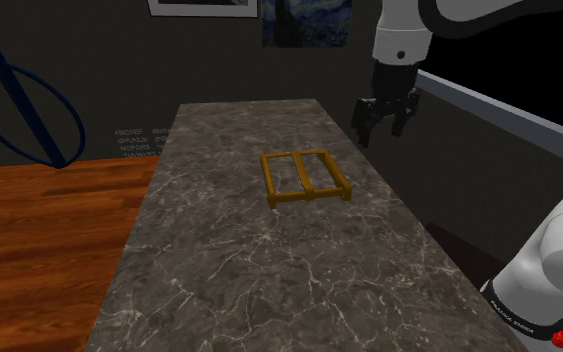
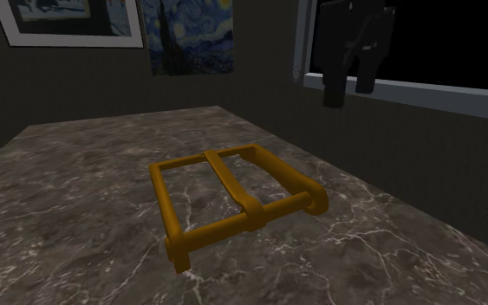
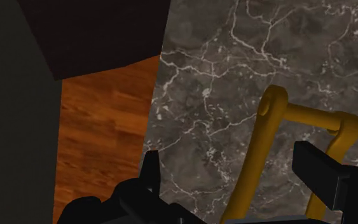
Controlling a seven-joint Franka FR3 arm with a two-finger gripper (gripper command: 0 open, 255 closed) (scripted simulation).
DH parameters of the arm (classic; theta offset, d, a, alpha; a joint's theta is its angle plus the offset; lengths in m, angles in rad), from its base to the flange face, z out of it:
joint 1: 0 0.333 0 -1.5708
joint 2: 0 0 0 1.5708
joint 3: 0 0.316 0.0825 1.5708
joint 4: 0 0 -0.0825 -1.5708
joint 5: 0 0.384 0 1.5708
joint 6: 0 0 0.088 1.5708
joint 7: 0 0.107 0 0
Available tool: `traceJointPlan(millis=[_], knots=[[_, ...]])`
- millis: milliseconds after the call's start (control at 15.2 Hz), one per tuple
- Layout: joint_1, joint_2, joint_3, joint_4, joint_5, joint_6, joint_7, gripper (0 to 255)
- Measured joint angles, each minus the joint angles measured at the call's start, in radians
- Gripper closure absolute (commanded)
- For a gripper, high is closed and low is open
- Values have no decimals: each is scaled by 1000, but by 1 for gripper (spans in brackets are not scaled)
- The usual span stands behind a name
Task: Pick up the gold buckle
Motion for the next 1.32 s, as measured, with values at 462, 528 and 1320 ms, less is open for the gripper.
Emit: traceJointPlan(millis=[462,528,1320], knots=[[-25,233,118,110,-3,136,247,0],[-31,279,132,137,-13,155,282,0],[-30,508,201,215,-88,301,502,0]])
